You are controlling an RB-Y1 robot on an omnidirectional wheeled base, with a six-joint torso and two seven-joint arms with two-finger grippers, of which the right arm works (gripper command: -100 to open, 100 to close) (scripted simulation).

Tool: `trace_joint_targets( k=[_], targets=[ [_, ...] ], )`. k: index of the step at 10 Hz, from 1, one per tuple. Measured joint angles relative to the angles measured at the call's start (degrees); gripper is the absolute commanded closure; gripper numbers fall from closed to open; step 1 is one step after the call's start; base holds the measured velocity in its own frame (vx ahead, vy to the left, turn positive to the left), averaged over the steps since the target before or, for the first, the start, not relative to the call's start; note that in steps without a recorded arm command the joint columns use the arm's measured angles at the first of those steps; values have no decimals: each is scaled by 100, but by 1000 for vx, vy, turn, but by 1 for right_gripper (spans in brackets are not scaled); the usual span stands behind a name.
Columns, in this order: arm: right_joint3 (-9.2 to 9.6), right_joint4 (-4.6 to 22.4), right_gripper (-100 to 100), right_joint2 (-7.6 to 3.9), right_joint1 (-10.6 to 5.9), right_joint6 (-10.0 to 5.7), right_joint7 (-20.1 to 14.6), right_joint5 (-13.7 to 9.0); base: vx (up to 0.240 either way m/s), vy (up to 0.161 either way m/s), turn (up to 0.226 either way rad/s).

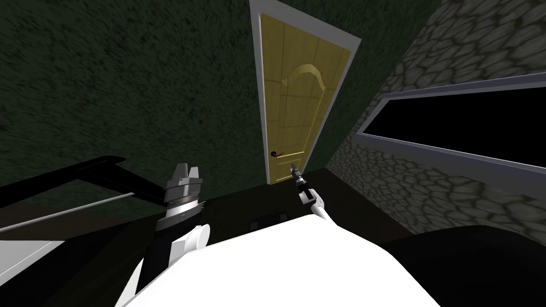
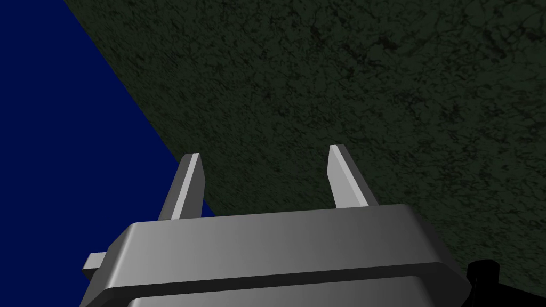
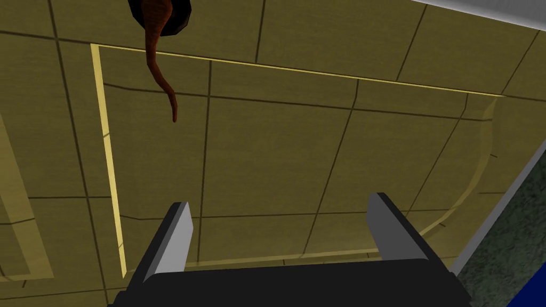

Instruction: Pull the door open

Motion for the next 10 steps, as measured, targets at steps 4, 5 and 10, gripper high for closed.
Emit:
trace_joint_targets(
  k=[4, 5, 10],
  targets=[
    [-87, 671, -100, -85, -243, -157, -161, 50, 127, 54, 26],
    [-98, 757, -100, -100, -266, -157, -214, 71, 123, 55, 14],
    [-179, 1405, -100, -185, -512, -274, -394, 128, 104, 37, 21]
  ],
)
